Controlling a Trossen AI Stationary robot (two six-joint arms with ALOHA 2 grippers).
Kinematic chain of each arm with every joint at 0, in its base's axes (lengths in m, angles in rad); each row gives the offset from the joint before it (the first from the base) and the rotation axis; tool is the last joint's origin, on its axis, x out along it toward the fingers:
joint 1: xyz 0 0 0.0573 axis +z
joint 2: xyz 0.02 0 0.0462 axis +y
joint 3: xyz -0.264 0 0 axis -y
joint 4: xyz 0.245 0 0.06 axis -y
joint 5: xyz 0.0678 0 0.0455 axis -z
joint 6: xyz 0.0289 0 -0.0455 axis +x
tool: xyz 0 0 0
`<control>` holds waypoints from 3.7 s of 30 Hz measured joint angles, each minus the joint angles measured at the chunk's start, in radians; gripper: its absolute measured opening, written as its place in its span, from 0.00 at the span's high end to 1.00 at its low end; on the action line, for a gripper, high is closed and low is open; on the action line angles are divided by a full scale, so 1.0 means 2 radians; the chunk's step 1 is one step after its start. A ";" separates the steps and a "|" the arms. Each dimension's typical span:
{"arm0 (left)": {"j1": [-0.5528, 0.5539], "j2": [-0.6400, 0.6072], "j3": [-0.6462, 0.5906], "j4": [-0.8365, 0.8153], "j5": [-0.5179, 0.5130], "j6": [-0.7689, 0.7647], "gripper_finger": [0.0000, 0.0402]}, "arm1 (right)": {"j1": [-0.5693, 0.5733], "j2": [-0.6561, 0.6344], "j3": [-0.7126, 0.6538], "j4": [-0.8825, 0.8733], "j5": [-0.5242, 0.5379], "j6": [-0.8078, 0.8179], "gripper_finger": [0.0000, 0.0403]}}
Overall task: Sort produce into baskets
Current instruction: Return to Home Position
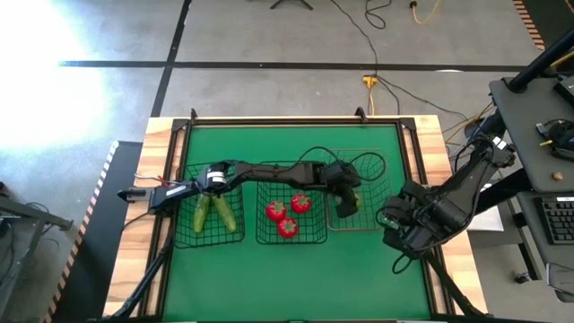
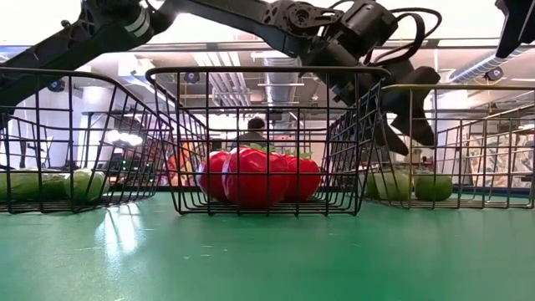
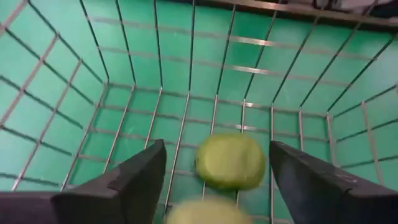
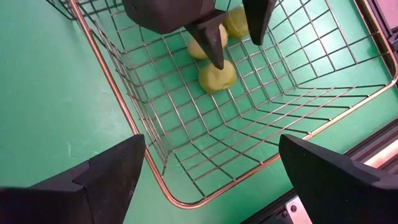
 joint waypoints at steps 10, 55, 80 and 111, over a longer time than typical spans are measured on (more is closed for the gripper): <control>-0.012 -0.062 0.000 -0.003 0.000 -0.007 0.38 | -0.012 -0.003 0.003 0.002 0.002 -0.020 0.10; -0.137 -0.974 -0.965 0.383 -0.131 -0.024 1.00 | -0.226 -0.172 -0.178 0.691 -0.150 -0.671 0.97; -0.135 -1.168 -1.115 0.438 -0.143 0.061 1.00 | -0.227 -0.579 -0.364 0.601 -0.109 -0.582 0.97; -0.134 -1.162 -1.118 0.413 -0.089 0.032 0.99 | -0.473 -0.575 -0.574 0.812 -0.340 -0.557 0.97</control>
